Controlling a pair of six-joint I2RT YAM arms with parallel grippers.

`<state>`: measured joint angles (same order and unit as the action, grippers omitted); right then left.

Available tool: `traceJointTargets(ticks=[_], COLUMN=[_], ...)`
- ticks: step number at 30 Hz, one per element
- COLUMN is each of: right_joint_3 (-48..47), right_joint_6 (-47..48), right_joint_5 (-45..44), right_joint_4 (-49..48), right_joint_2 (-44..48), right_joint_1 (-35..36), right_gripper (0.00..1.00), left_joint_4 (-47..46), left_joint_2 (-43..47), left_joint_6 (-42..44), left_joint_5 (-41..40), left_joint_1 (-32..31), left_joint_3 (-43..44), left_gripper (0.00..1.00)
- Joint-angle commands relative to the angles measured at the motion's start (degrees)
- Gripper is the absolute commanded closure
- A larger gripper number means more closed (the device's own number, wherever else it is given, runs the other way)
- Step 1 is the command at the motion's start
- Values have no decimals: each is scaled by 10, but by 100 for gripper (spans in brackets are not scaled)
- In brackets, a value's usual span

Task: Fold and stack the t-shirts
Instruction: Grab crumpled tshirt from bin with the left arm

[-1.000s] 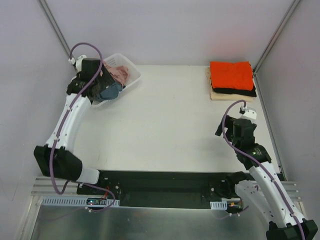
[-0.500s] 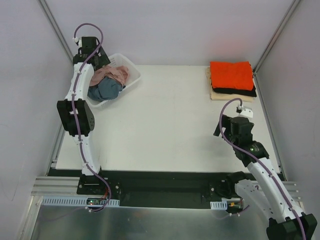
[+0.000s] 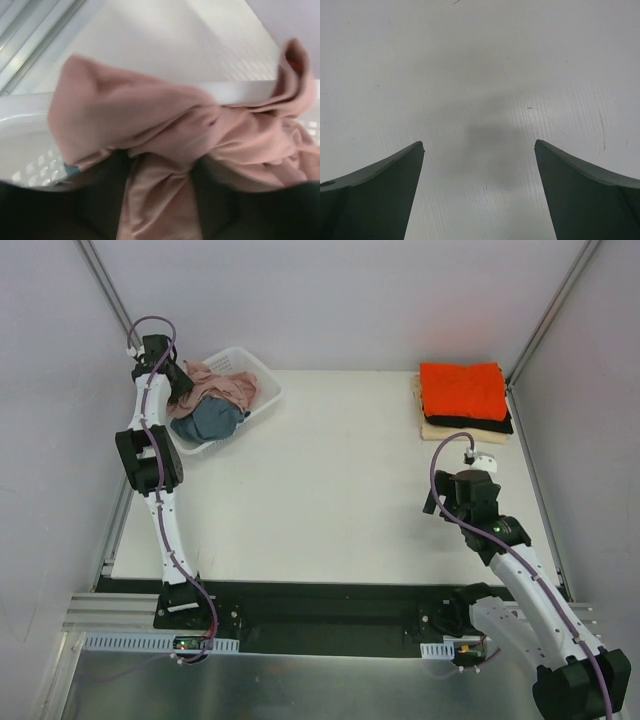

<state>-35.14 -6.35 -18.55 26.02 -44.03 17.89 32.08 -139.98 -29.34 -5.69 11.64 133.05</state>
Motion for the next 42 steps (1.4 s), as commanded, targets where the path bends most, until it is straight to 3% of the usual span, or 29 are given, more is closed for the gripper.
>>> traceJointTargets(ticks=[1,3,5,6,9,10,16,25,30,35,38,42], right_joint_3=[-23,-20,-20,-19,-19,-20,-20,-14,-15,-16,-14,-12], right_joint_6=[8,8,7,6,5,6,6,13,13,12,10,5], right_joint_5=[10,12,13,16,19,22,33,54,62,67,69,67], right_joint_4=[-12,-15,-14,-16,-16,-17,-16,-18,-16,-18,-22,-27], right_joint_2=[0,3,6,7,11,13,19,43,42,40,42,51], right_joint_1=[3,4,4,3,4,3,3,3,3,3,4,3], right_gripper=[3,3,3,3,3,3,3,3,3,3,3,3], left_joint_4=[-10,-14,-17,-16,-19,-52,-55,-70,-82,-84,-91,-90], left_joint_2=[18,37,58,67,103,130,162,254,304,351,377,409], left_joint_6=[-50,-53,-55,-55,-53,-69,-98,-78,-54,-41,13,74], left_joint_5=[21,19,19,19,31,44,109,60,28,53,70,92], left_joint_1=[0,0,0,0,-1,1,-9,-57,-83,-93,-115,-202], left_joint_3=[37,36,36,36,34,-13,-73,-151,-141,-98,-76,-41], left_gripper=[66,79,98,100,100,100,100,100,100,100,100,100])
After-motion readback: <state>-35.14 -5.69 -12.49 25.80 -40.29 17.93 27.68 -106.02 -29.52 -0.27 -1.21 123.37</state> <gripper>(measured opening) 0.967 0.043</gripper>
